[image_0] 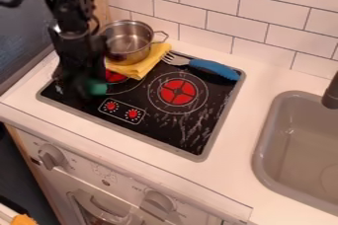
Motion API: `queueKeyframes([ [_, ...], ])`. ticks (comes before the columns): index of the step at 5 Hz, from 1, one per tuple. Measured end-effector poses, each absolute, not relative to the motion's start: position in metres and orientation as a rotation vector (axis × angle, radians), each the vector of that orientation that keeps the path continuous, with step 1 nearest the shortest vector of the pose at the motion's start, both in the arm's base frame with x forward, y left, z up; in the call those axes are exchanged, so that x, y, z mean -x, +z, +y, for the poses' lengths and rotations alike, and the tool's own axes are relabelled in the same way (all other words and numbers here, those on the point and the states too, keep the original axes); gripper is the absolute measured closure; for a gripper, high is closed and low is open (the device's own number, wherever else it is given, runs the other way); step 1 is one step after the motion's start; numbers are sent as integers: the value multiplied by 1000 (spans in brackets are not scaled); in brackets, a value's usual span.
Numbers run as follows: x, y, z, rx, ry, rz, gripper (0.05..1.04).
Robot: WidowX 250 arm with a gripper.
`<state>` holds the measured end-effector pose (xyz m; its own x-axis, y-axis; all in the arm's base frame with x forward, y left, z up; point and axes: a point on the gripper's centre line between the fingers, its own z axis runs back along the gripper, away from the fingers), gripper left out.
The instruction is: Put the cucumber at the bottom of the left burner
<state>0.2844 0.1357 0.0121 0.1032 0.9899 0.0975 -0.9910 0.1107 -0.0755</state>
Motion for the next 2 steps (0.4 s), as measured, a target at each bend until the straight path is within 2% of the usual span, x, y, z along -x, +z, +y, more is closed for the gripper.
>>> queueKeyframes([
  [1,-290,7,141,-5,1463,-126,566],
  [2,-293,7,147,-9,1484,-113,259],
])
